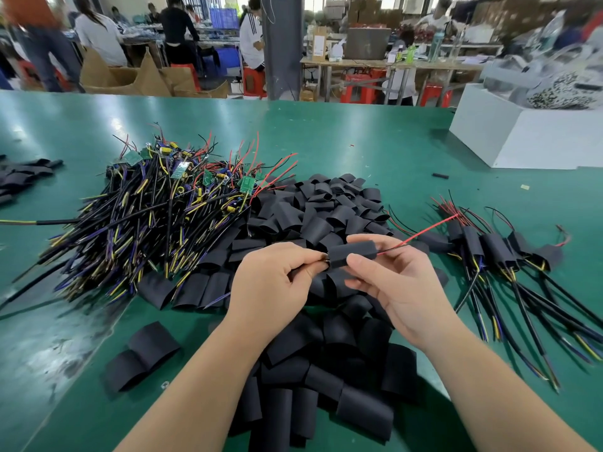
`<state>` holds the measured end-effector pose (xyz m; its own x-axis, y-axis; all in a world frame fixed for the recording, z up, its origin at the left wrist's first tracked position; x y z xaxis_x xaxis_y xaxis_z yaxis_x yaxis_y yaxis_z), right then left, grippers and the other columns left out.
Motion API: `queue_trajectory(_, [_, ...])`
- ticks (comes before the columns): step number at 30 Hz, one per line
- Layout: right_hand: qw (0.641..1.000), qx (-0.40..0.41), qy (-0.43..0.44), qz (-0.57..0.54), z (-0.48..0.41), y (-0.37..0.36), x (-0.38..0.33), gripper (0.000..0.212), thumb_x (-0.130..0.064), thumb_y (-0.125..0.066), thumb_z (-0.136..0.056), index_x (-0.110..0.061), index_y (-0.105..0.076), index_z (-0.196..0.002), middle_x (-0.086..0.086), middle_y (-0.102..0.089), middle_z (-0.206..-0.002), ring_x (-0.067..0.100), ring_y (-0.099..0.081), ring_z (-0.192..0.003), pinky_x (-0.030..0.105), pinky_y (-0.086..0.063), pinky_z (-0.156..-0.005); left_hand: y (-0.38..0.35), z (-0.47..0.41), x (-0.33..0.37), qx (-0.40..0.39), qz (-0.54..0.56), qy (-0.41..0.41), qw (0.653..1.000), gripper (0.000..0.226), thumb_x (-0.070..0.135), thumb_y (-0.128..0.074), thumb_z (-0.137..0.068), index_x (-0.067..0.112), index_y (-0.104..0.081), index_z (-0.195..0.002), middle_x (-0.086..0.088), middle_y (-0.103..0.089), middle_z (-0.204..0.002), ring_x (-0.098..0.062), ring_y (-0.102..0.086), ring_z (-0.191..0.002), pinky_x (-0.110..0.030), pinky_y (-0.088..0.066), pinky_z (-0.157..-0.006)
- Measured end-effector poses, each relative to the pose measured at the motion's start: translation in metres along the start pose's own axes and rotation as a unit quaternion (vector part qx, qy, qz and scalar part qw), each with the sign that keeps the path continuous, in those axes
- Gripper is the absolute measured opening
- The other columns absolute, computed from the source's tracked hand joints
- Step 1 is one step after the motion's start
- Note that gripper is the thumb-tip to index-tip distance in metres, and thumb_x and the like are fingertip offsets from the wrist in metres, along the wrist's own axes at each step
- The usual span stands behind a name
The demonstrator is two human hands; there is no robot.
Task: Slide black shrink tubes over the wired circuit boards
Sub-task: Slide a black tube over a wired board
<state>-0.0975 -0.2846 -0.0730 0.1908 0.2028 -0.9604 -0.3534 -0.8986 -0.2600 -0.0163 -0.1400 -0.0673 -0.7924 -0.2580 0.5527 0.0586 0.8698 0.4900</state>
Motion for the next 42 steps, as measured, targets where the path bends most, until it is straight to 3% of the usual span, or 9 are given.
queue_trajectory(5, [0.995, 0.013, 0.036, 0.09, 0.0, -0.007, 0.003, 0.043, 0.01, -0.066, -0.081, -0.02, -0.065, -0.112, -0.003, -0.075, -0.091, 0.009, -0.068, -0.079, 0.019, -0.054, -0.073, 0.002, 0.001, 0.003, -0.018, -0.058, -0.019, 0.998, 0.016, 0.017, -0.068, -0.077, 0.015, -0.078, -0.09, 0.003, -0.071, -0.072, -0.019, -0.064, -0.066, -0.037, -0.053, -0.057])
queue_trajectory(12, [0.984, 0.055, -0.061, -0.157, -0.005, -0.007, 0.011, 0.058, -0.004, -0.067, -0.067, -0.019, -0.059, -0.122, 0.007, -0.067, -0.081, 0.019, -0.068, -0.071, 0.026, -0.056, -0.063, 0.002, 0.0, 0.004, -0.013, 0.046, 0.044, 0.998, 0.013, 0.032, -0.079, -0.073, 0.023, -0.07, -0.076, 0.018, -0.069, -0.071, 0.002, -0.062, -0.063, -0.018, -0.049, -0.058])
queue_trajectory(16, [0.938, 0.186, -0.078, -0.281, -0.013, 0.029, -0.006, 0.011, 0.0, -0.064, -0.075, -0.001, -0.055, -0.081, 0.013, -0.062, -0.071, 0.02, -0.07, -0.066, 0.014, -0.048, -0.047, 0.019, -0.007, -0.003, 0.031, 0.053, 0.069, 0.996, 0.021, 0.048, -0.058, -0.085, 0.029, -0.068, -0.084, 0.015, -0.067, -0.074, -0.003, -0.059, -0.064, -0.009, -0.042, -0.056])
queue_trajectory(18, [0.93, 0.229, -0.053, -0.283, -0.015, 0.054, -0.02, 0.011, -0.002, -0.057, -0.088, -0.002, -0.054, -0.078, 0.015, -0.065, -0.075, 0.016, -0.069, -0.062, 0.013, -0.044, -0.045, 0.032, -0.01, -0.021, 0.081, 0.004, 0.11, 0.991, 0.025, 0.04, -0.051, -0.092, 0.021, -0.068, -0.09, 0.009, -0.065, -0.074, -0.004, -0.057, -0.066, -0.014, -0.043, -0.061])
queue_trajectory(23, [0.941, 0.333, 0.061, 0.005, -0.009, 0.103, -0.05, 0.017, -0.002, -0.058, -0.086, -0.015, -0.068, -0.083, -0.001, -0.069, -0.063, 0.014, -0.06, -0.056, 0.02, -0.049, -0.057, 0.049, -0.005, -0.065, 0.051, -0.235, 0.28, 0.929, 0.035, 0.024, -0.057, -0.09, 0.017, -0.057, -0.124, -0.006, -0.054, -0.128, -0.03, -0.043, -0.121, -0.042, -0.033, -0.099])
queue_trajectory(27, [0.786, 0.33, 0.029, 0.522, -0.006, 0.111, -0.051, 0.027, -0.016, -0.064, -0.081, -0.019, -0.072, -0.107, 0.009, -0.069, -0.099, 0.026, -0.06, -0.092, 0.032, -0.045, -0.082, 0.044, 0.001, -0.078, -0.039, -0.324, 0.33, 0.886, 0.046, 0.029, -0.054, -0.092, 0.021, -0.048, -0.137, -0.006, -0.048, -0.139, -0.031, -0.038, -0.128, -0.046, -0.026, -0.104])
queue_trajectory(30, [0.779, 0.293, 0.03, 0.553, -0.008, 0.102, -0.043, 0.038, -0.016, -0.064, -0.082, -0.017, -0.065, -0.119, 0.016, -0.056, -0.121, 0.029, -0.049, -0.112, 0.035, -0.038, -0.093, 0.043, 0.001, -0.084, -0.076, -0.36, 0.331, 0.869, 0.03, 0.035, -0.055, -0.092, 0.029, -0.062, -0.121, -0.003, -0.058, -0.125, -0.029, -0.049, -0.116, -0.044, -0.028, -0.099])
queue_trajectory(34, [0.789, 0.259, 0.072, 0.553, -0.011, 0.086, -0.037, 0.029, -0.012, -0.064, -0.082, -0.015, -0.067, -0.111, 0.008, -0.057, -0.106, 0.018, -0.046, -0.089, 0.019, -0.027, -0.077, 0.05, -0.002, -0.084, -0.038, -0.368, 0.326, 0.87, 0.016, 0.034, -0.055, -0.089, 0.031, -0.07, -0.094, 0.001, -0.065, -0.091, -0.026, -0.06, -0.086, -0.038, -0.03, -0.084])
queue_trajectory(42, [0.791, 0.198, 0.05, 0.577, -0.014, 0.07, -0.022, 0.023, -0.016, -0.062, -0.087, -0.017, -0.068, -0.109, 0.004, -0.06, -0.111, 0.015, -0.054, -0.07, 0.023, -0.027, -0.063, 0.046, -0.002, -0.09, -0.04, -0.366, 0.351, 0.861, 0.026, 0.032, -0.05, -0.09, 0.03, -0.069, -0.107, -0.005, -0.06, -0.109, -0.031, -0.047, -0.107, -0.041, -0.027, -0.091])
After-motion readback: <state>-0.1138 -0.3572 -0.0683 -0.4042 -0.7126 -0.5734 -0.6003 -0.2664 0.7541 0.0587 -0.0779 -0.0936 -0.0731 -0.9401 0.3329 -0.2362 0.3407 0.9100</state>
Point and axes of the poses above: each hand's wrist, its own z-axis away from the middle knuckle, its own y-axis out of the back of the hand, x = y × z, the point moved 4 cm from there along -z, towards the middle knuckle
